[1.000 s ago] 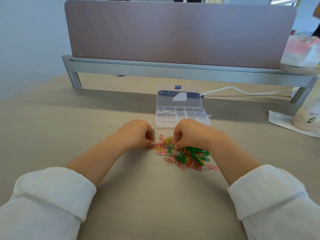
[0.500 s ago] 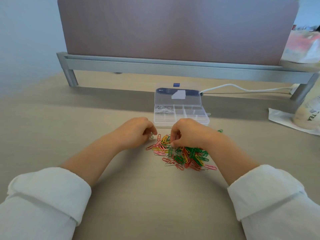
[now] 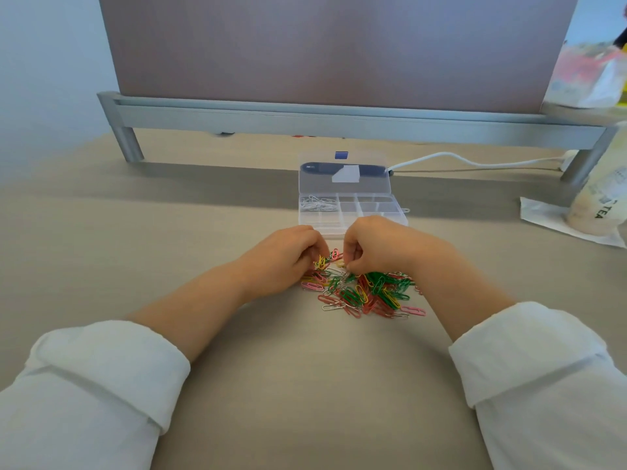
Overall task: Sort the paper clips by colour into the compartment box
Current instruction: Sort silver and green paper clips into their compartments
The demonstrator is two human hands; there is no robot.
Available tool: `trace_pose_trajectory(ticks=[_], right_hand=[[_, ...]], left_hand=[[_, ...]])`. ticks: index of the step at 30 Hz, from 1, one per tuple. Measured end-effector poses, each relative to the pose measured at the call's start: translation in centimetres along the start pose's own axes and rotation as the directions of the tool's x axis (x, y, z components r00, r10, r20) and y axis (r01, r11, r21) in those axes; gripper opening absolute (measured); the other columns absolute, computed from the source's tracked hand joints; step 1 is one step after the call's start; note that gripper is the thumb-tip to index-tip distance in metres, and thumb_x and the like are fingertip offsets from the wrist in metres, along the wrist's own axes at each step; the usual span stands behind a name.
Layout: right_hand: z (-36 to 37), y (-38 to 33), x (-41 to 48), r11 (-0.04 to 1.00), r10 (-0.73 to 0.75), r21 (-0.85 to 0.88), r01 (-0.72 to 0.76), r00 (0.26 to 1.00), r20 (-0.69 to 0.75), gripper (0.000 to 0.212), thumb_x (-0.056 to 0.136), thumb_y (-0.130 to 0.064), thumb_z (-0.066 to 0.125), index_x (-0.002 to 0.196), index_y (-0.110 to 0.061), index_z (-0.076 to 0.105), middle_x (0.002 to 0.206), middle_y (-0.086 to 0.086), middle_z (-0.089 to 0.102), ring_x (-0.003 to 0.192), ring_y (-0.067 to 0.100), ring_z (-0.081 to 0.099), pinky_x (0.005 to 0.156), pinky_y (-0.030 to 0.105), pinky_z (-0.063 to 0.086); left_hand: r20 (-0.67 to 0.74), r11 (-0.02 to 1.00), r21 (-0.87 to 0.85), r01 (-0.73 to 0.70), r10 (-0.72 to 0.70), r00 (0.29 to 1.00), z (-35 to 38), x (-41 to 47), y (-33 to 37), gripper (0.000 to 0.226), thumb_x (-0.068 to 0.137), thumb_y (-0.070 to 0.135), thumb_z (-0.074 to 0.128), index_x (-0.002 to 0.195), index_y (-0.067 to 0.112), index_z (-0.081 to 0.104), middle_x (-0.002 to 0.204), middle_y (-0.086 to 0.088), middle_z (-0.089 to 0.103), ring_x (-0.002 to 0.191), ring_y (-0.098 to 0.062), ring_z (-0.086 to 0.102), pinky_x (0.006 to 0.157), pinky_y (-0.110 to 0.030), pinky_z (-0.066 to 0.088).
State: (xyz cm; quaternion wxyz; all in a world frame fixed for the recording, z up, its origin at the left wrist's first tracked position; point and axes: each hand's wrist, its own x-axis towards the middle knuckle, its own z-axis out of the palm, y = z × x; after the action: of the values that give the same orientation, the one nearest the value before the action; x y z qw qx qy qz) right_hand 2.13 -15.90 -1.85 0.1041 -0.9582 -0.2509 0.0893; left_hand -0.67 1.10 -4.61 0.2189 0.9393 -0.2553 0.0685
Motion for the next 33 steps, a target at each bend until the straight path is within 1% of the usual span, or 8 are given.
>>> trace_pose_trajectory(ticks=[5, 7, 10, 14, 21, 25, 28, 33], right_hand=[[0.0, 0.6, -0.3, 0.999, 0.011, 0.05, -0.013, 0.999, 0.049, 0.006, 0.08, -0.013, 0.067, 0.085, -0.011, 0.069, 0.073, -0.007, 0.06, 0.075, 0.013, 0.058, 0.068, 0.022, 0.048], [-0.1, 0.7, -0.4, 0.998, -0.005, 0.066, 0.001, 0.998, 0.064, 0.006, 0.081, -0.02, 0.07, 0.082, -0.014, 0.068, 0.07, -0.01, 0.057, 0.068, 0.008, 0.054, 0.06, 0.017, 0.042], [0.0, 0.8, -0.3, 0.998, -0.017, 0.055, 0.014, 0.998, 0.058, 0.011, 0.081, -0.023, 0.07, 0.086, -0.014, 0.069, 0.073, -0.008, 0.057, 0.072, 0.01, 0.053, 0.06, 0.016, 0.041], [0.2, 0.8, -0.1, 0.999, -0.022, 0.048, 0.019, 0.997, 0.068, 0.008, 0.084, -0.021, 0.067, 0.086, -0.013, 0.068, 0.071, -0.009, 0.054, 0.067, 0.006, 0.05, 0.057, 0.016, 0.039], [0.4, 1.0, -0.1, 1.0, -0.024, 0.021, 0.022, 0.991, 0.13, 0.009, 0.091, -0.021, 0.057, 0.084, -0.014, 0.058, 0.071, -0.008, 0.049, 0.064, 0.005, 0.043, 0.057, 0.018, 0.035], [0.3, 1.1, -0.1, 1.0, -0.01, 0.024, 0.007, 0.991, 0.136, 0.011, 0.092, -0.021, 0.054, 0.087, -0.013, 0.058, 0.076, -0.005, 0.051, 0.073, 0.013, 0.047, 0.063, 0.022, 0.038], [-0.2, 1.1, -0.1, 0.996, -0.027, 0.089, 0.019, 0.996, 0.085, 0.015, 0.093, -0.02, 0.053, 0.078, -0.021, 0.052, 0.075, -0.008, 0.053, 0.073, 0.012, 0.05, 0.066, 0.023, 0.039], [-0.5, 1.0, -0.2, 0.987, -0.055, 0.151, 0.054, 0.998, 0.003, 0.024, 0.09, -0.017, 0.058, 0.07, -0.027, 0.048, 0.074, -0.012, 0.049, 0.066, 0.005, 0.046, 0.058, 0.015, 0.035]], left_hand=[[0.039, 0.996, 0.044, 0.078, -0.079, 0.996, -0.1, 0.4, 0.8, 0.023, 0.086, -0.001, 0.038, 0.091, 0.008, 0.059, 0.091, -0.006, 0.059, 0.08, -0.015, 0.042, 0.07, -0.024, 0.031], [0.026, 0.991, 0.09, 0.095, -0.097, 0.995, -0.2, 0.4, 1.0, 0.023, 0.088, 0.016, 0.036, 0.092, 0.013, 0.058, 0.08, 0.001, 0.058, 0.076, -0.016, 0.043, 0.067, -0.028, 0.031], [0.012, 0.97, 0.238, 0.05, -0.054, 0.998, -0.2, 0.1, 0.8, 0.026, 0.089, 0.04, 0.043, 0.098, 0.024, 0.061, 0.058, 0.013, 0.041, 0.066, -0.015, 0.04, 0.062, -0.026, 0.027], [0.074, 0.95, 0.308, 0.052, -0.078, 0.994, -0.7, 0.0, 0.1, 0.019, 0.085, 0.041, 0.058, 0.098, 0.029, 0.066, 0.059, 0.015, 0.037, 0.068, -0.012, 0.04, 0.063, -0.024, 0.03], [0.064, 0.915, 0.384, 0.127, -0.164, 0.984, -1.4, 0.2, -0.4, 0.018, 0.085, 0.031, 0.056, 0.101, 0.026, 0.063, 0.071, 0.01, 0.042, 0.075, -0.012, 0.039, 0.065, -0.022, 0.03], [0.047, 0.954, 0.284, 0.093, -0.11, 0.993, -1.3, 0.3, 0.1, 0.017, 0.082, 0.027, 0.061, 0.098, 0.026, 0.067, 0.057, 0.014, 0.037, 0.057, -0.006, 0.038, 0.056, -0.023, 0.028], [0.065, 0.975, 0.217, 0.058, -0.074, 0.995, -0.9, 0.4, 0.9, 0.018, 0.082, 0.035, 0.064, 0.098, 0.029, 0.07, 0.053, 0.013, 0.037, 0.051, 0.001, 0.036, 0.051, -0.013, 0.025], [0.114, 0.974, 0.203, 0.101, -0.126, 0.985, -0.2, 0.6, 1.5, 0.021, 0.084, 0.038, 0.063, 0.099, 0.025, 0.07, 0.055, 0.013, 0.038, 0.052, -0.002, 0.036, 0.055, -0.025, 0.029]])
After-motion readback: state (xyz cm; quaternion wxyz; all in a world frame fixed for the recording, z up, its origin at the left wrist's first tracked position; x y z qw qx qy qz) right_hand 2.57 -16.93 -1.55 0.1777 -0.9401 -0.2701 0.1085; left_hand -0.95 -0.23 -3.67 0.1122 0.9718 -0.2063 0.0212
